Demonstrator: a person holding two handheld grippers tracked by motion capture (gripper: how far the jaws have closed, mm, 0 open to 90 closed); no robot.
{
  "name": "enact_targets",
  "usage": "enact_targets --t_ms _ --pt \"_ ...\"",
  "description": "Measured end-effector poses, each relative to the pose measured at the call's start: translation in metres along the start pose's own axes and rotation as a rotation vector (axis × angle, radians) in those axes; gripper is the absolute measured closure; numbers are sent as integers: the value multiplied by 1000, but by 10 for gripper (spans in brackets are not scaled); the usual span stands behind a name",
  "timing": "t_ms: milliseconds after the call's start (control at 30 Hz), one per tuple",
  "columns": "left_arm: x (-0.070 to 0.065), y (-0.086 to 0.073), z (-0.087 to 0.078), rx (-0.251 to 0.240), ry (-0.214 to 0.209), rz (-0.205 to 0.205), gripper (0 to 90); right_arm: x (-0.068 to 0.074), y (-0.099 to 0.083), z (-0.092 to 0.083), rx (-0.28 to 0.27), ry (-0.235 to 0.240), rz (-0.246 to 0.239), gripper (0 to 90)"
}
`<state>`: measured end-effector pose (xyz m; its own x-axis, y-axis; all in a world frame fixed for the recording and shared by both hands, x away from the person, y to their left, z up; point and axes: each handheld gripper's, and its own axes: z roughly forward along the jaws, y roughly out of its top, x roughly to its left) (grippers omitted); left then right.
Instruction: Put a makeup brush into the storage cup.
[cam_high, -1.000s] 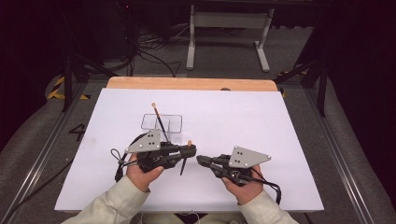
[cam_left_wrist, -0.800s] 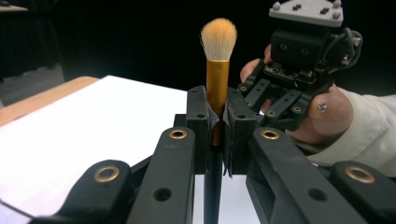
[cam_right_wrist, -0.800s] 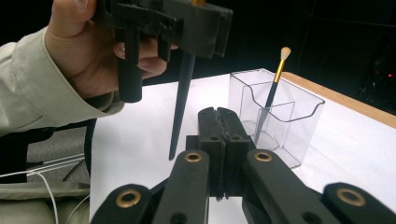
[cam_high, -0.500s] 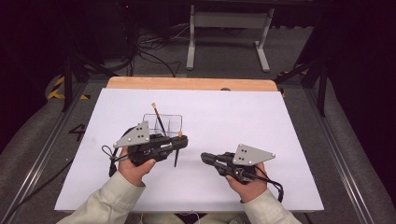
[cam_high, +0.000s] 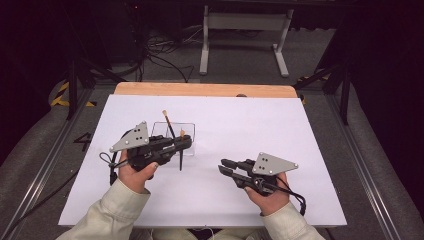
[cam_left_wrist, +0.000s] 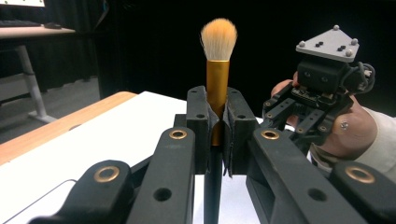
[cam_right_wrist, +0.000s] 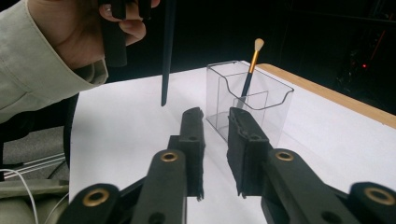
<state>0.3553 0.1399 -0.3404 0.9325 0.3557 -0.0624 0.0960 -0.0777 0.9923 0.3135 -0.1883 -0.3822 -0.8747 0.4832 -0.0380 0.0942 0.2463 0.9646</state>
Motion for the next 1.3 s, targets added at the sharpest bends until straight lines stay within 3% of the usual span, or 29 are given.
enact_targets --t_ms 267,433,967,1300 --pt "7 5 -6 -13 34 5 830 -2 -1 -7 -12 -35 18 598" --pt "11 7 -7 -23 41 8 830 -5 -3 -12 -15 -61 29 555" --pt "28 11 -7 -41 92 4 831 -10 -9 -32 -30 -127 50 530" --pt "39 11 -10 -76 138 -3 830 -11 -11 -36 -28 -140 58 528"
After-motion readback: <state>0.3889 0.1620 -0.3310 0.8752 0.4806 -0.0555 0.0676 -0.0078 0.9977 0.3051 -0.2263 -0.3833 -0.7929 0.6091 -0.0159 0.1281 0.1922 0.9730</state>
